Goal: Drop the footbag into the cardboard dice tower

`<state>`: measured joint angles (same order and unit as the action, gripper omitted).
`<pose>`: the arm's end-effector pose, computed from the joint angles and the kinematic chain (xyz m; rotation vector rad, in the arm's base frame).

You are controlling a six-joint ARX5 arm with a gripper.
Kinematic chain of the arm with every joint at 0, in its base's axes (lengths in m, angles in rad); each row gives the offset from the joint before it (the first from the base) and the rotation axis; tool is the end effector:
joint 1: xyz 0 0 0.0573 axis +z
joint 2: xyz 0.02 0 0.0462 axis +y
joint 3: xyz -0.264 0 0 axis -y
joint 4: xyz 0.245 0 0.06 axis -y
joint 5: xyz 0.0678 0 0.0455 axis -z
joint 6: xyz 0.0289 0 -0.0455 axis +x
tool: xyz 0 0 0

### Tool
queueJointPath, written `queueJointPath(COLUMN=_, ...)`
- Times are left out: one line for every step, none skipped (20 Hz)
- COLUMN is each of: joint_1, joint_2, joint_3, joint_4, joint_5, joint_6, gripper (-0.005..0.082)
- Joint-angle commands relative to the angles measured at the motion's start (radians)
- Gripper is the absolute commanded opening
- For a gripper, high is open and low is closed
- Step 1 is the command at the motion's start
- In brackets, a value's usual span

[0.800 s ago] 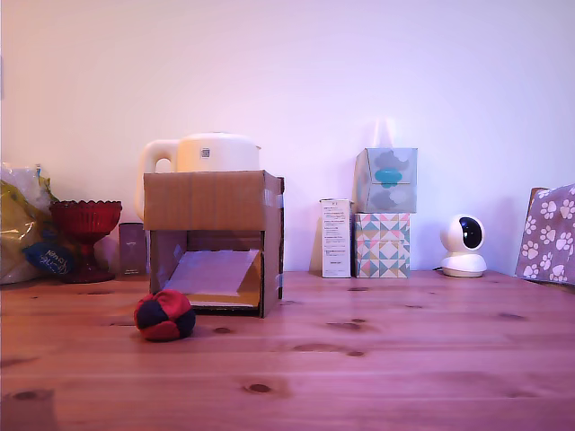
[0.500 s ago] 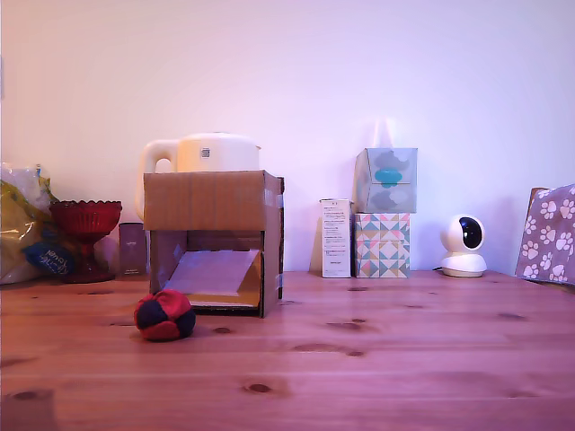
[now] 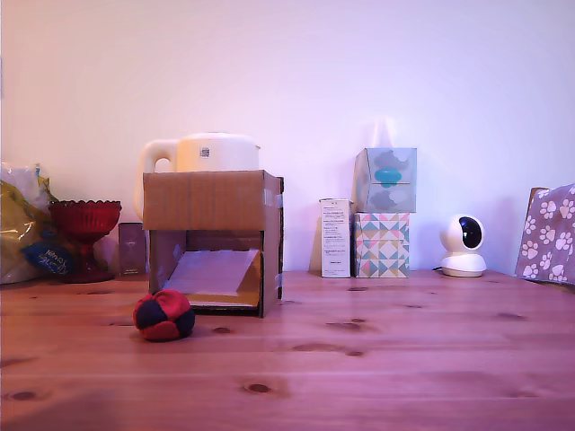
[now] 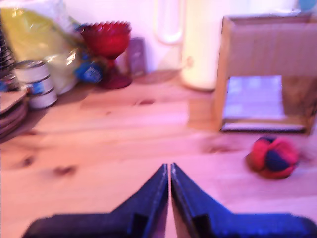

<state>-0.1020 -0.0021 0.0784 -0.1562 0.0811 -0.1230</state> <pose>0.0910 -0.0117 0.1751 -0.1218 0.0870 -0.1781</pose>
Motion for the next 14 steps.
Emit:
queueJointPath(joint_1=-0.003, joint_2=0.010, joint_3=0.051, joint_4=0.015, joint_5=0.027, joint_6=-0.029, gripper=-0.0024)
queueJointPath(joint_1=-0.008, joint_2=0.033, joint_3=0.071, joint_4=0.015, joint_5=0.052, joint_6=-0.038, gripper=-0.0024)
queueJointPath(joint_1=-0.015, joint_2=0.070, joint_3=0.090, joint_4=0.016, joint_5=0.069, joint_6=-0.039, gripper=-0.0024)
queueJointPath(joint_1=-0.026, joint_2=0.116, joint_3=0.108, joint_4=0.019, joint_5=0.090, joint_6=-0.046, gripper=-0.0024)
queueJointPath(joint_1=-0.039, joint_2=0.168, joint_3=0.122, joint_4=0.024, joint_5=0.115, joint_6=-0.046, gripper=-0.0024)
queueJointPath(joint_1=-0.055, joint_2=0.223, joint_3=0.135, joint_4=0.032, joint_5=0.129, joint_6=-0.045, gripper=-0.0024)
queueJointPath(joint_1=-0.072, joint_2=0.280, joint_3=0.147, joint_4=0.045, joint_5=0.138, joint_6=-0.045, gripper=-0.0024)
queueJointPath(joint_1=-0.090, joint_2=0.339, joint_3=0.160, joint_4=0.061, joint_5=0.155, joint_6=-0.041, gripper=-0.0024)
queueJointPath(joint_1=-0.111, joint_2=0.398, joint_3=0.173, joint_4=0.072, joint_5=0.162, joint_6=-0.031, gripper=-0.0024)
queueJointPath(joint_1=-0.131, joint_2=0.461, joint_3=0.182, joint_4=0.089, joint_5=0.165, joint_6=-0.023, gripper=-0.0024)
queueJointPath(joint_1=-0.150, joint_2=0.519, joint_3=0.188, joint_4=0.107, joint_5=0.165, joint_6=-0.014, gripper=-0.0024)
queueJointPath(joint_1=-0.167, joint_2=0.581, joint_3=0.190, joint_4=0.133, joint_5=0.165, joint_6=-0.005, gripper=-0.0024)
queueJointPath(joint_1=-0.182, joint_2=0.641, joint_3=0.190, joint_4=0.161, joint_5=0.165, joint_6=0.000, gripper=-0.0024)
queueJointPath(joint_1=-0.196, joint_2=0.696, joint_3=0.190, joint_4=0.189, joint_5=0.165, joint_6=0.000, gripper=-0.0024)
